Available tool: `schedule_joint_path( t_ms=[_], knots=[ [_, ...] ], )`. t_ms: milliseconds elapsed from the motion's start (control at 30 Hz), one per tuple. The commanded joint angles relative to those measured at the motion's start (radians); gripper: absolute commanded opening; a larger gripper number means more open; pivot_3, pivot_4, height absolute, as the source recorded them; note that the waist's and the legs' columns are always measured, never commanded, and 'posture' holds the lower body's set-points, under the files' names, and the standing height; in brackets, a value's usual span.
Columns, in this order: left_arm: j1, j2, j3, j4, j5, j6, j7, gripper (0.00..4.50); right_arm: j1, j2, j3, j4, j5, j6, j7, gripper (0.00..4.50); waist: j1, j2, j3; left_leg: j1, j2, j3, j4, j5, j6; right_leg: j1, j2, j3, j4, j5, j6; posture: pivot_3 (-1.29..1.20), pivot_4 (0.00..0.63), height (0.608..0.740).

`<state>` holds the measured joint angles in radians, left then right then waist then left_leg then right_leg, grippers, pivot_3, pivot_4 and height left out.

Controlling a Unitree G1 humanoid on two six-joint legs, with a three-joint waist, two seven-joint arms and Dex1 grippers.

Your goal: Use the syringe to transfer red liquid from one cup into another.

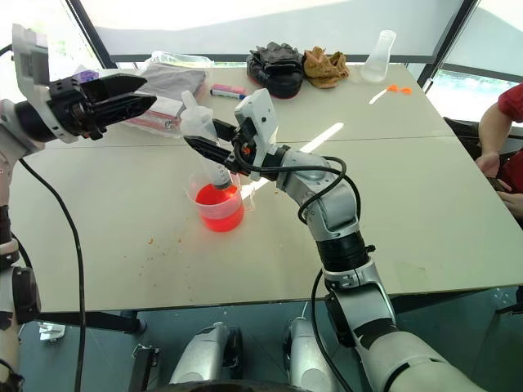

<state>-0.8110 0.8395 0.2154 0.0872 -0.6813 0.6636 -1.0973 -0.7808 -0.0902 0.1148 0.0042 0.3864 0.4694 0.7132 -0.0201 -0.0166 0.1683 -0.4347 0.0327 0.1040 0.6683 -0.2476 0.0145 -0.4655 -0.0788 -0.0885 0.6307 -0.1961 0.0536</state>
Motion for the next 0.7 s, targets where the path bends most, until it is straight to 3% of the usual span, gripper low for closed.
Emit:
schedule_joint_path(
  t_ms=[33,700],
  knots=[
    [0.009,0.023,0.005,-0.041,-0.013,0.004,-0.031,2.58,-0.005,0.012,-0.001,-0.013,0.004,-0.036,-0.005,1.51,0.0,0.0,0.0,0.0,0.0,0.0,0.0,0.0,0.0,0.0,0.0,0.0,0.0,0.0,0.0,0.0,0.15,0.74],
    [-0.089,-0.135,-0.125,0.092,0.11,-0.142,-0.078,2.58,0.03,0.032,0.056,-0.016,-0.017,-0.05,-0.01,1.51,0.003,0.0,0.0,0.003,0.0,0.0,0.0,0.0,0.0,0.003,0.0,0.001,0.0,0.0,0.0,0.0,0.15,0.74]
  ],
)
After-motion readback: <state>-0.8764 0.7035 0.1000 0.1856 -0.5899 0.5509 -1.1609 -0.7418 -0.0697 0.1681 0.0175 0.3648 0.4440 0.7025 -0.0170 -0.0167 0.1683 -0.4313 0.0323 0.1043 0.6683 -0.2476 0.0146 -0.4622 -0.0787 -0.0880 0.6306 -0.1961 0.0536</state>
